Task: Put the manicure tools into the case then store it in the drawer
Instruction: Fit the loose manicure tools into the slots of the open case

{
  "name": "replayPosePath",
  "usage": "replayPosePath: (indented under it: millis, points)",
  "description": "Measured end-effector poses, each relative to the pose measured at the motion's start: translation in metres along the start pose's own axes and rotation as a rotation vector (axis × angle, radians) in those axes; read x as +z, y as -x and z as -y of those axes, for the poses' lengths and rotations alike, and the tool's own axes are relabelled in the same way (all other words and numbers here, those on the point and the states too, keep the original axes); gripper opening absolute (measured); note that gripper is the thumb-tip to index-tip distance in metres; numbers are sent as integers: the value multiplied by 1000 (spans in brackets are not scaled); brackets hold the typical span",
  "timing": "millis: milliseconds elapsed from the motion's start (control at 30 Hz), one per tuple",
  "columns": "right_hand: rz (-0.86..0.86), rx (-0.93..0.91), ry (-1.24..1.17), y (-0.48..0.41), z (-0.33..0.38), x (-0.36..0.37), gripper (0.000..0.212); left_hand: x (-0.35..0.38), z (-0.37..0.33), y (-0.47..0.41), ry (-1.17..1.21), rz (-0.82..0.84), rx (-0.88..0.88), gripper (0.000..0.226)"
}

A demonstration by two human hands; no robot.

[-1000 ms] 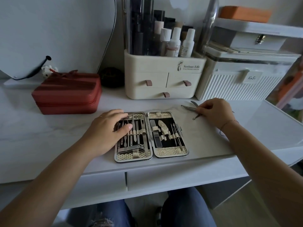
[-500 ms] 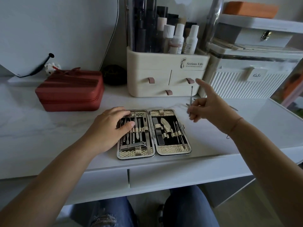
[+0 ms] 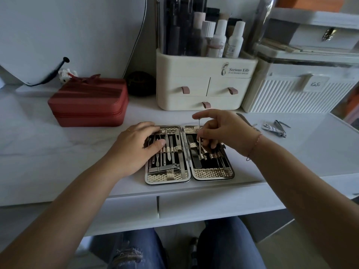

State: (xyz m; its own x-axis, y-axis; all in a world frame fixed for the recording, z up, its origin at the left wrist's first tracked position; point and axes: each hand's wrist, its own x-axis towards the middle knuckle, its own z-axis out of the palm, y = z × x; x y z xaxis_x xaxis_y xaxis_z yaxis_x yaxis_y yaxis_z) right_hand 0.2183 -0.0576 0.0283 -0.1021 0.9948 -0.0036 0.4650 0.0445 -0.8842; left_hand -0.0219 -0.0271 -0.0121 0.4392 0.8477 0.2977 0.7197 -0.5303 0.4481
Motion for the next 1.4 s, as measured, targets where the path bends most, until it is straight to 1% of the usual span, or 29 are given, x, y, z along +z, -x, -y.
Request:
replayPosePath:
  millis: [267, 333, 400, 467, 533, 600, 733, 967, 1100, 1167, 1233, 1333, 1367, 1400]
  points:
    - [47, 8, 46, -2, -1, -1, 38, 0, -2, 0, 0, 0, -1, 51]
    - [41, 13, 66, -2, 1, 0, 34, 0, -1, 0, 3, -1, -3, 51]
    - [20, 15, 123, -1, 2, 0, 28, 0, -1, 0, 3, 5, -4, 55]
    - [-2, 17, 170, -1, 2, 1, 24, -1, -2, 0, 4, 13, -6, 64]
    - [-18, 27, 188, -1, 2, 2, 20, -1, -2, 0, 9, 16, -10, 67]
    - [-25, 42, 204, -1, 2, 2, 18, -1, -2, 1, 12, 16, -11, 65]
    - [-15, 62, 208, 1, 4, 2, 21, 0, -2, 1, 14, 7, -12, 51]
    - [35, 68, 185, 5, 6, 0, 20, -1, -2, 0, 16, 5, -14, 52]
    - [27, 55, 157, 5, 4, 0, 19, 0, -2, 0, 14, 0, -12, 52]
    - [-32, 12, 108, 8, 1, -4, 17, 1, -1, 0, 10, -6, -6, 51]
    - [-191, -57, 111, 9, -8, -19, 13, 0, -1, 0, 8, -11, 3, 51]
    - [-524, -61, 231, 12, -28, -56, 12, 0, -2, 1, 15, -12, 9, 50]
    - [-583, -35, 281, 14, -36, -69, 13, 0, -1, 1, 19, -11, 10, 50]
    - [-603, -7, 337, 15, -43, -80, 14, 1, -1, 1, 23, -11, 9, 50]
